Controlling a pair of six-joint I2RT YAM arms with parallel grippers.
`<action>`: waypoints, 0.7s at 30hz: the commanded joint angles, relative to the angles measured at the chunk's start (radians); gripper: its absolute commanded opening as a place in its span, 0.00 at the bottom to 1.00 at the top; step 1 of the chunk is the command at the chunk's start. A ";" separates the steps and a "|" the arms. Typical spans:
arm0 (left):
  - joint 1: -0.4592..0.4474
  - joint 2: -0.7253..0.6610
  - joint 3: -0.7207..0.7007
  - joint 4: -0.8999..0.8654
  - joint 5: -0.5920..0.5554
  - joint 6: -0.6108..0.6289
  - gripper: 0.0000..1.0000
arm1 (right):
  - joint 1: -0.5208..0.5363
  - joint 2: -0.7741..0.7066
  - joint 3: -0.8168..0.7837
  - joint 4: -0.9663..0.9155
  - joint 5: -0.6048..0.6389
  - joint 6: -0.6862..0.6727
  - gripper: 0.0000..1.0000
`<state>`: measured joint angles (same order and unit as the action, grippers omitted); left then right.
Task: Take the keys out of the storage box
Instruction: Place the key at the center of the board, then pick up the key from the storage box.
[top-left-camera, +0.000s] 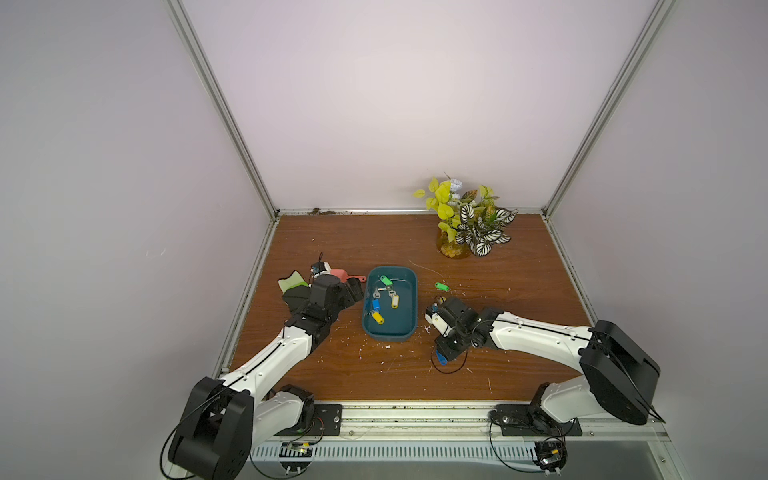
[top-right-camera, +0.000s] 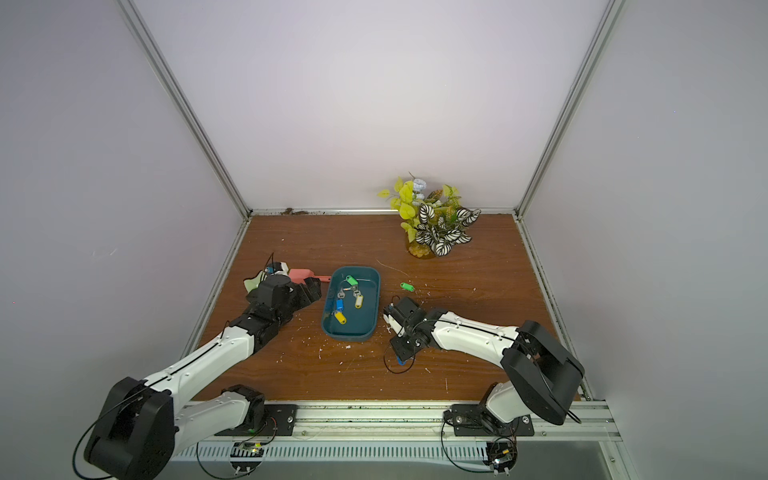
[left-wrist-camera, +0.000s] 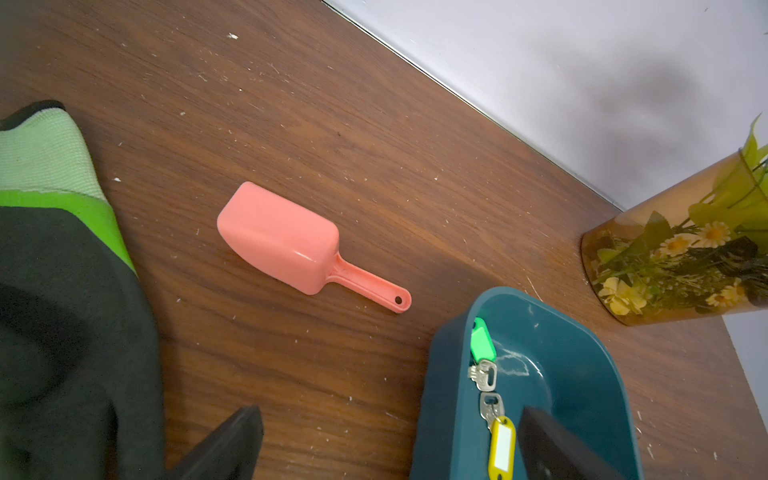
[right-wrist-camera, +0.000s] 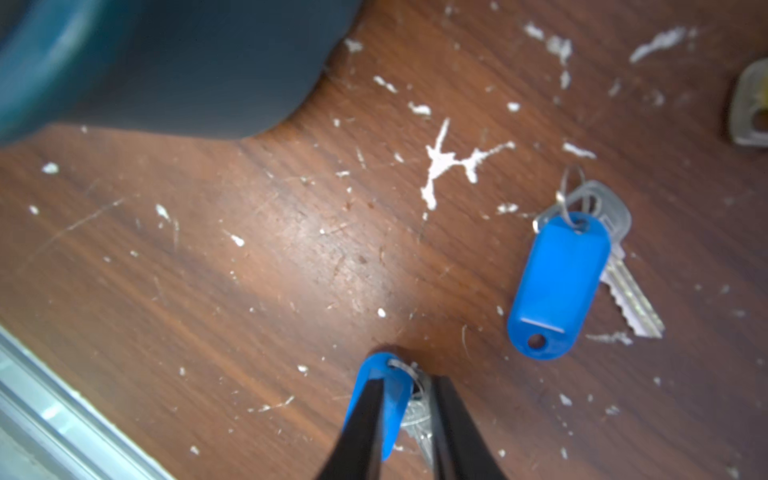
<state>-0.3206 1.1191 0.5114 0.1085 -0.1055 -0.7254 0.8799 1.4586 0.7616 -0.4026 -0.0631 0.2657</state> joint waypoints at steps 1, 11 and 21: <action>0.010 -0.014 0.027 -0.014 0.006 0.020 1.00 | -0.018 -0.046 0.025 -0.045 0.041 -0.015 0.36; 0.011 -0.043 0.059 -0.041 0.023 0.088 1.00 | -0.103 -0.217 0.167 -0.074 0.116 -0.101 0.59; -0.035 -0.044 0.161 -0.092 0.105 0.234 0.91 | -0.261 -0.474 0.063 0.328 0.081 -0.098 0.92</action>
<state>-0.3302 1.0748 0.6159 0.0597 -0.0181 -0.5694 0.6384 1.0435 0.8680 -0.2543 0.0219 0.1585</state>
